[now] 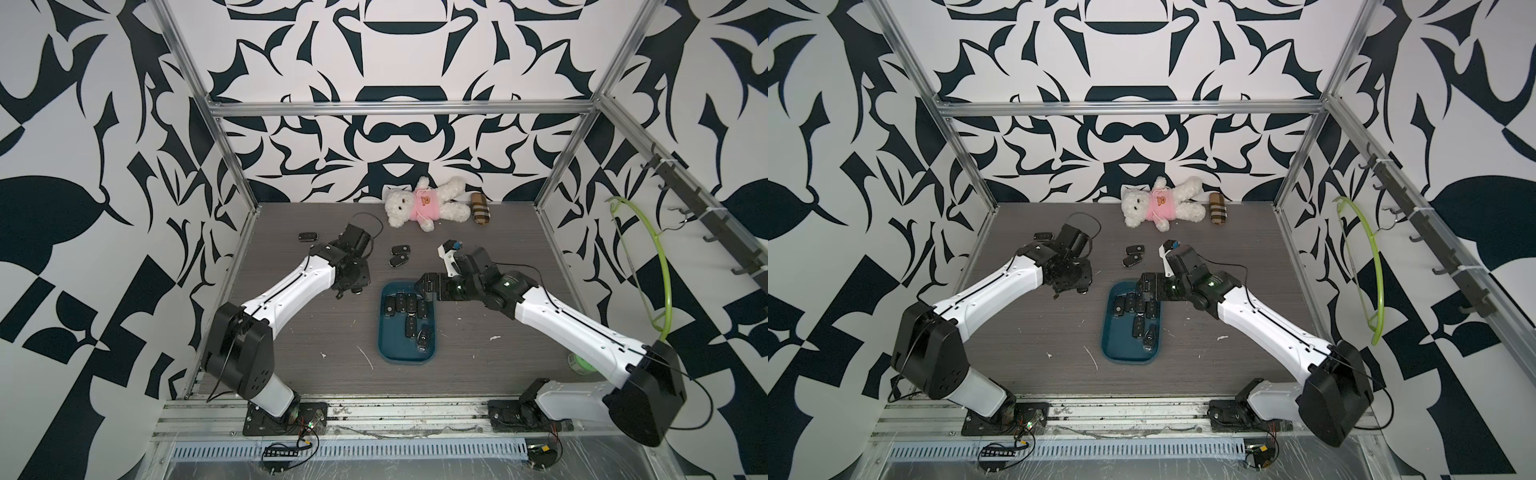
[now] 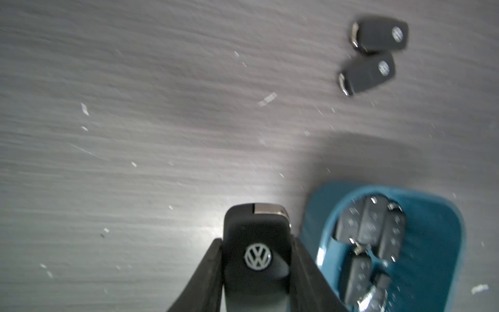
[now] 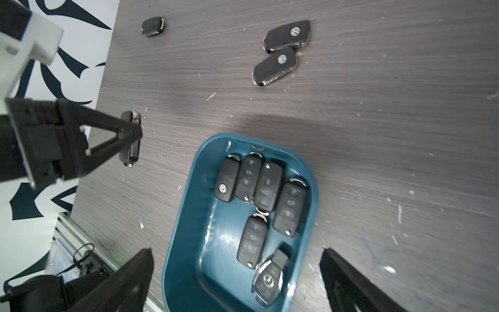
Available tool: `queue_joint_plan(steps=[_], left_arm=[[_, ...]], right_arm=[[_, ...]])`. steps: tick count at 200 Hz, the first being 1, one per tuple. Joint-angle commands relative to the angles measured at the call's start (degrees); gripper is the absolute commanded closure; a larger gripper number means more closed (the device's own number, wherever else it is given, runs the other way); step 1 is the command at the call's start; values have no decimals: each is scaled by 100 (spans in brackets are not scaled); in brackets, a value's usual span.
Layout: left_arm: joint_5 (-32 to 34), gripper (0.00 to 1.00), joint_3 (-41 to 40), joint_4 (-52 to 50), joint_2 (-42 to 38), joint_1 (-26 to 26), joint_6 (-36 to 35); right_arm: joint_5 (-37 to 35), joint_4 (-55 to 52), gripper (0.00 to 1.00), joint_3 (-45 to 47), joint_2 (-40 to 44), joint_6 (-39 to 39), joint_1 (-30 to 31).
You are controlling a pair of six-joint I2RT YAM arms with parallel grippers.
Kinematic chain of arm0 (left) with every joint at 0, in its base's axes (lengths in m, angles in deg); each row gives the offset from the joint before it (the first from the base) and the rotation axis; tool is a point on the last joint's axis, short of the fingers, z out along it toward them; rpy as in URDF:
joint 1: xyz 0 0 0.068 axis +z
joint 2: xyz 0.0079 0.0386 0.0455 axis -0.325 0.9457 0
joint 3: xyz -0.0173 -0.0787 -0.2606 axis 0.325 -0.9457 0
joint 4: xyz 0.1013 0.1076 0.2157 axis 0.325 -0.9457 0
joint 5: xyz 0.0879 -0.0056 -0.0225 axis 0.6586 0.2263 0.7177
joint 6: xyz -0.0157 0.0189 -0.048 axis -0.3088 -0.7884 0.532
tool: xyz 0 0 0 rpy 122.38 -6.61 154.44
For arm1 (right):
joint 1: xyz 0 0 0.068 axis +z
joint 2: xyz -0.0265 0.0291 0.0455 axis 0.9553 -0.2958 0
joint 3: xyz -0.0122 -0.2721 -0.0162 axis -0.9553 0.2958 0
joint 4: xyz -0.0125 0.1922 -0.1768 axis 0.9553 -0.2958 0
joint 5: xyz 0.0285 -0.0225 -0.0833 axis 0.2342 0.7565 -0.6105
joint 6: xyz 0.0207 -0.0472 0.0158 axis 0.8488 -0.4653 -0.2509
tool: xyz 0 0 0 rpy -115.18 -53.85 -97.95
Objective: Place the car key into the storage box
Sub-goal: Place the car key in the storage box.
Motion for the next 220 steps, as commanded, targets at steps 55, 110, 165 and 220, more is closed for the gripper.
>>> queue_joint_plan(steps=[55,110,165,220], left_arm=[[296,64,-165,-118,312,-1749,1223],[-56,63,71,205,1183,-2021,1236],[-178,63,353,250,1828,-2023,948],[-156,61,569,198,2107,-2004,851]], right_arm=[[-514,-488,1,823,1303,87,13],[-710,-735,1,1077,1828,222,16],[-807,-864,1,1081,1983,277,12],[-827,-863,1,1110,1999,289,14]])
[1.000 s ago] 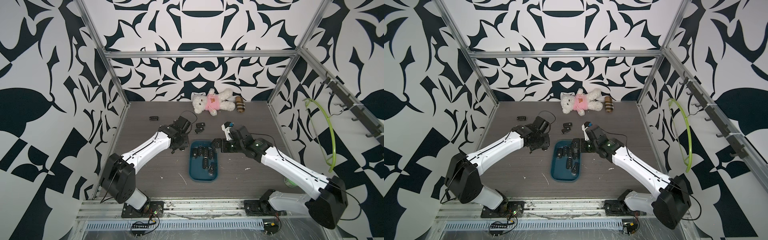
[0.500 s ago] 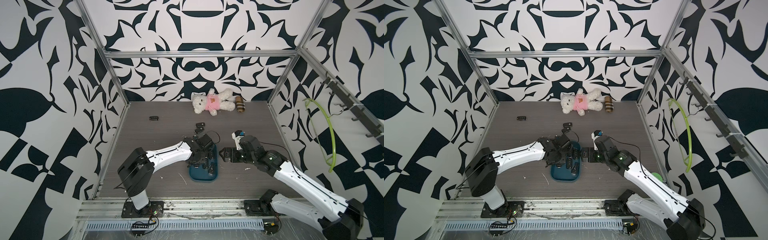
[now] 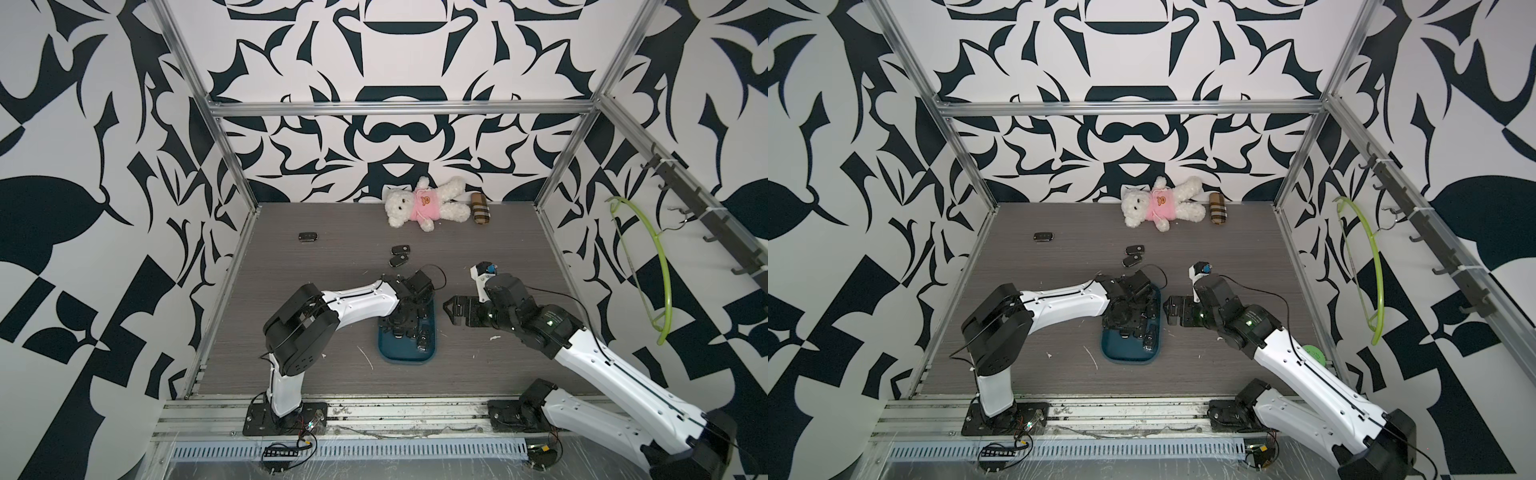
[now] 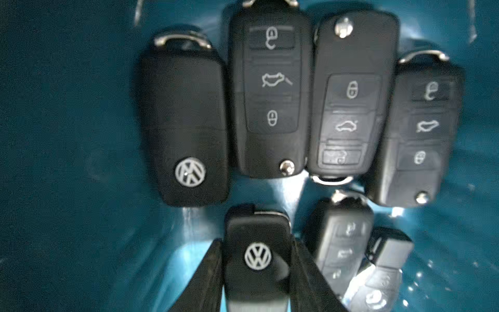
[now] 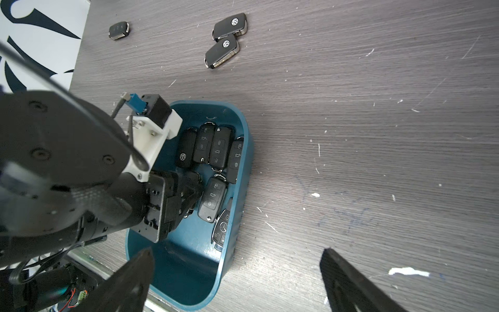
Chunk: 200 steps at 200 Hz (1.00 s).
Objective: Place the car key into the storage box
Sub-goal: Place the car key in the storage box.
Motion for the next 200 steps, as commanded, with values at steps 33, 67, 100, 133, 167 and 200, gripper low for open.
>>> queue_joint_plan(steps=[33,67,100,133,167,200], left_arm=[[-63,54,243,-107,138,24,-85],[30,47,180,-190,-42,23,-79],[133,44,185,-312,-291,28,-45],[267,37,142,-434,-724,168,23],[413,16,4,-521,-1321,485,3],[487,1,-190,-576,-1896,905,-80]], right_arm=[[-84,28,1,34,11,72,12],[-61,92,1,56,-45,83,16],[-69,221,1,-40,-253,50,13],[-219,389,1,-312,-713,50,-5],[-212,650,1,-828,-1556,7,-74],[-288,687,1,-1773,-2805,30,-93]])
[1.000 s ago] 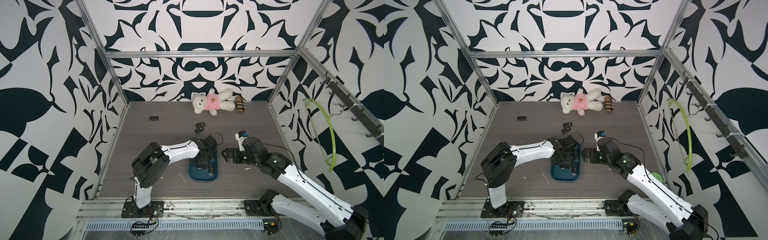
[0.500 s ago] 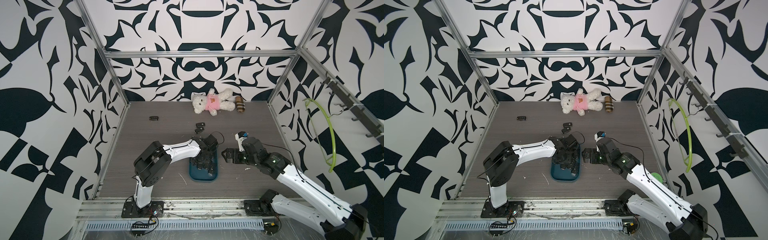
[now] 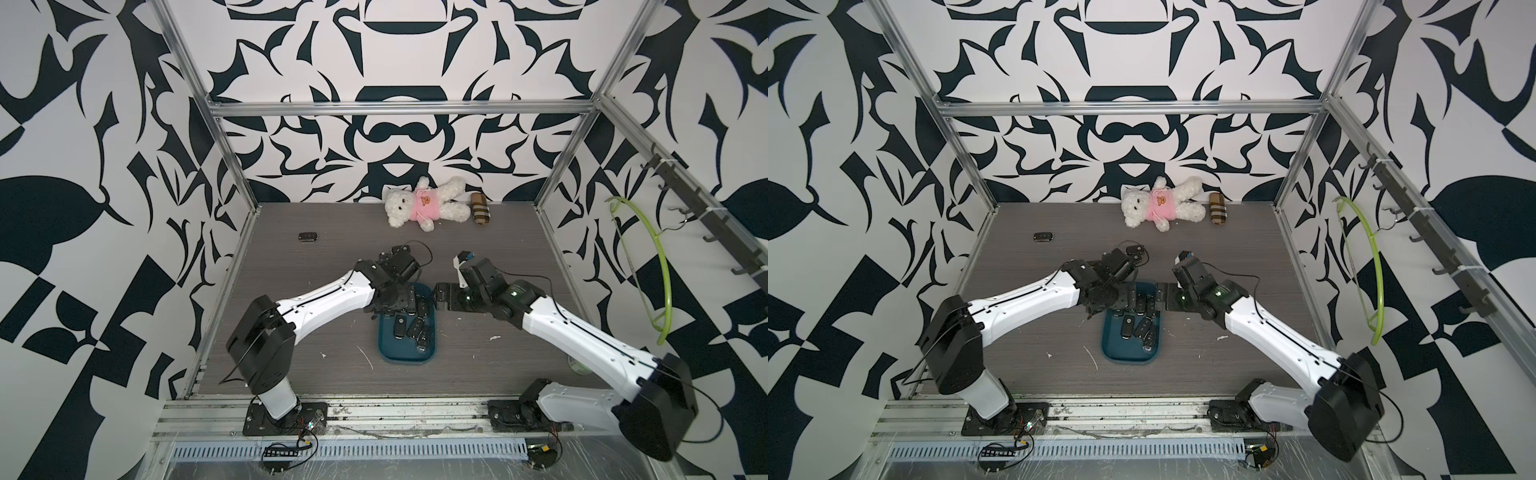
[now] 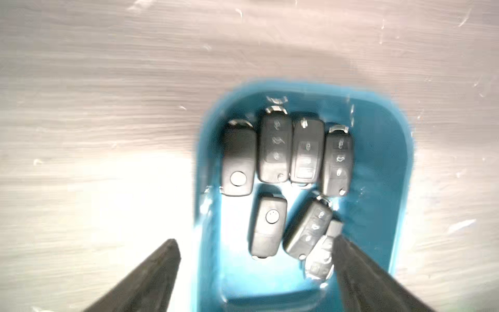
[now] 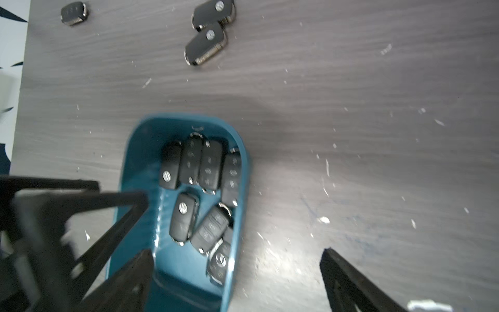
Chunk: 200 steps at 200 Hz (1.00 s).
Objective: Place the car key into the storage box
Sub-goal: Place the car key in the storage box, then pick up the car key from the center of the board.
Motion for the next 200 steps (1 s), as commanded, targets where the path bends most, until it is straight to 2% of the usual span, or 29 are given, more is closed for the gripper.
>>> queue_joint_plan(steps=[1,54,74,102,141,170,200], left_arm=[[146,1,-213,-254,-391,277,-69],[-51,1,-693,-158,-1197,1201,-237],[-48,1,-712,-208,-1354,1436,-343],[-86,1,-704,-280,-1456,1682,-496],[-186,1,-669,-343,-1519,2005,-714],[-266,1,-662,-341,-1525,2082,-769],[-290,1,-652,-342,-1477,2135,-775]], right_arm=[[-173,280,1,-745,-675,1,-32],[-78,272,2,-2335,-2573,240,-46],[-42,173,6,-2877,-3233,303,-46],[35,-125,18,-3648,-4127,441,-46],[12,-85,22,-4209,-4840,559,-46],[-38,-105,28,-4637,-5268,534,-46],[-267,-194,30,-5120,-5679,465,-48]])
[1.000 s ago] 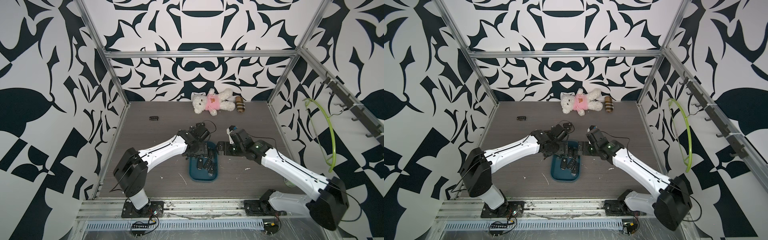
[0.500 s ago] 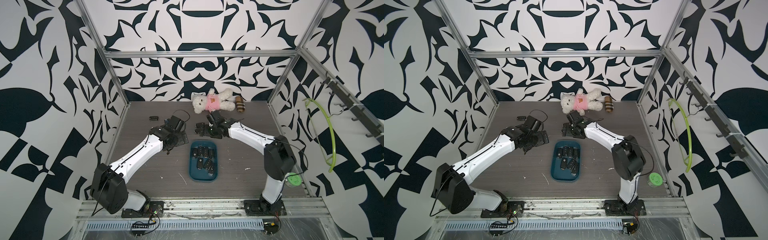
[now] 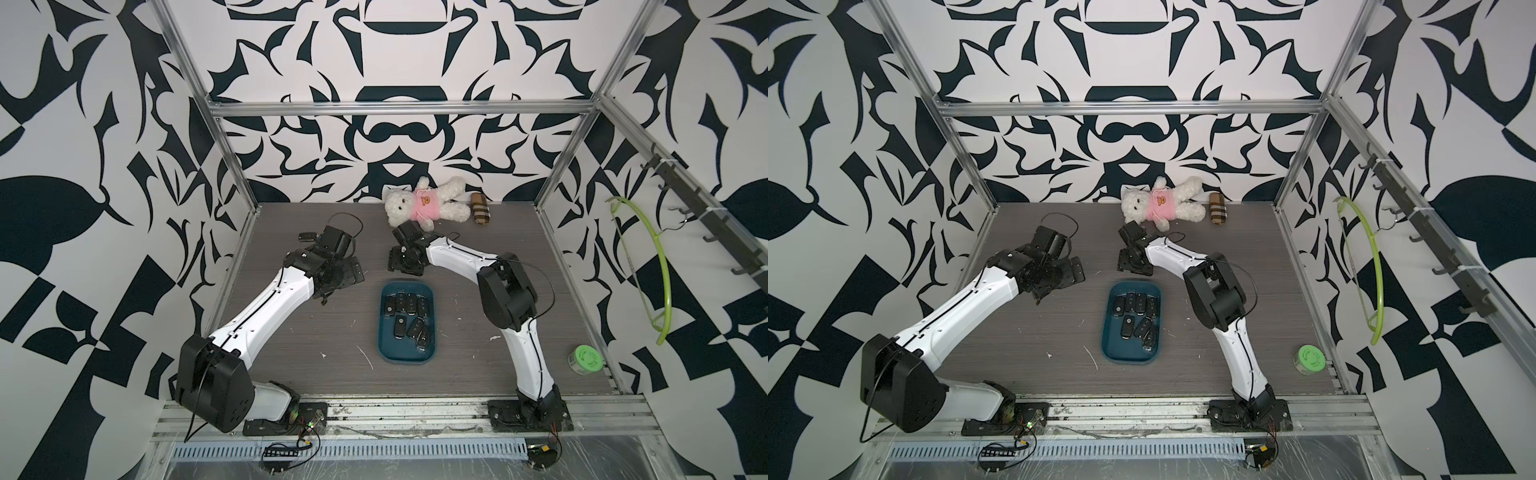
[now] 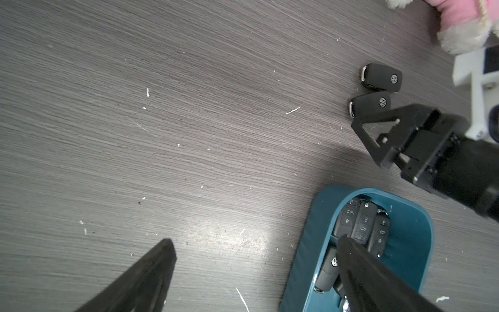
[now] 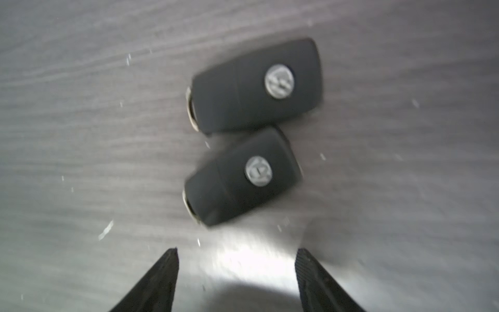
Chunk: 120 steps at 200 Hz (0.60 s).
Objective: Place the car key into the storage box
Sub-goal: Pick up the car key from the center of the board.
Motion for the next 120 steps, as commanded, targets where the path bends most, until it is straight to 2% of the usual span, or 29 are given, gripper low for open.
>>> queue_joint_plan(steps=[1,64,75,120], left_arm=[[-104,1,8,-132,-80,43,-107],[-114,1,-14,-309,-58,70,-109],[-116,1,-15,-312,-56,72,-109],[-140,1,21,-314,-7,87,-116]], right_arm=[[-291,-152,30,-498,-79,-19,-21],[-876,-673,34,-1522,-862,-250,-20],[-910,-703,38,-1643,-945,-332,-20],[-1098,-1082,39,-2059,-1109,-533,38]])
